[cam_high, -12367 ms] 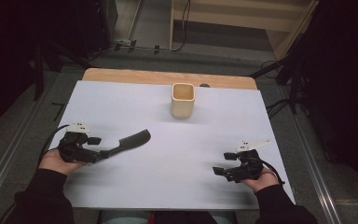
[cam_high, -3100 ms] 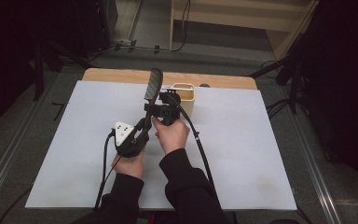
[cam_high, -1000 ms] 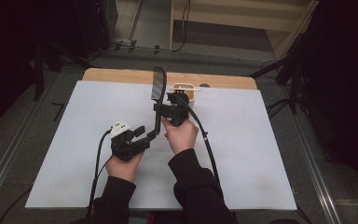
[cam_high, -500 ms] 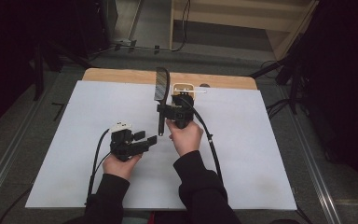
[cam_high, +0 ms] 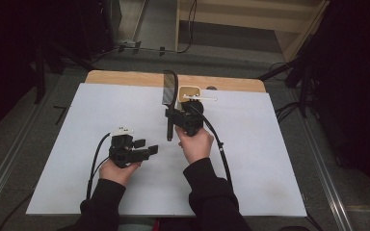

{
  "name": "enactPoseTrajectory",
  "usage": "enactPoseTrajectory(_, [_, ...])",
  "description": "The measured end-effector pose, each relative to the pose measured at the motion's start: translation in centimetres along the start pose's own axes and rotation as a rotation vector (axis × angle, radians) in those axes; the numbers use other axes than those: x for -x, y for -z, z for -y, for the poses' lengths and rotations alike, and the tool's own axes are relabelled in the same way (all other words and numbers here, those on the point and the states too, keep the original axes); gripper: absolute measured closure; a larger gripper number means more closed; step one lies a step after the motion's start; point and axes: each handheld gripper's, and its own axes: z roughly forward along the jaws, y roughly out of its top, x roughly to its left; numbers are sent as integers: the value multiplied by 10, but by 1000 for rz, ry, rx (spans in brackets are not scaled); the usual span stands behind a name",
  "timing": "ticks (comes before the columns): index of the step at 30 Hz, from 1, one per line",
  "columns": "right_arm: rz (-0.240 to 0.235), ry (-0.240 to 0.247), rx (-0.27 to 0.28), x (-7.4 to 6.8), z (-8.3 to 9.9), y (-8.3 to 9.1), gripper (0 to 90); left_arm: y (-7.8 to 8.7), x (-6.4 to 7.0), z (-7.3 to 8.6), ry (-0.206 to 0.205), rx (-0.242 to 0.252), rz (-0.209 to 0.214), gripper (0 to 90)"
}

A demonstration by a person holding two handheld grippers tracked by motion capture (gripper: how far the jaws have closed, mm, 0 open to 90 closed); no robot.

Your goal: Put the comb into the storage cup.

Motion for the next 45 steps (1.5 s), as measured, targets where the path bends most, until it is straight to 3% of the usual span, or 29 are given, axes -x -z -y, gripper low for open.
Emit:
enactPoseTrajectory(6, [-6,-11,10,5,5,3,703,0,0,1,-42,-25,-13,345])
enactPoseTrajectory(10, [-3,2,22,3,6,5,703,4,-4,0,-55,-39,-7,345])
enactPoseTrajectory(15, [6,16,36,5,4,8,703,12,-11,-1,-96,-59,-30,346])
enactPoseTrajectory(23, [-15,13,45,10,1,13,703,21,-16,-3,-93,-74,30,346])
enactPoseTrajectory(26, [-10,11,50,13,0,16,703,23,-18,-3,-97,-103,60,345])
enactPoseTrajectory(32, [-12,7,61,18,-3,22,703,28,-20,-4,-134,-134,91,345])
enactPoseTrajectory(37, [-16,11,73,20,-6,27,703,31,-23,-2,-146,-141,93,345])
enactPoseTrajectory(41, [-12,8,79,23,-8,30,703,36,-25,0,-181,-141,78,309])
enactPoseTrajectory(45, [-5,15,83,23,-11,31,703,41,-29,1,-173,-138,79,309])
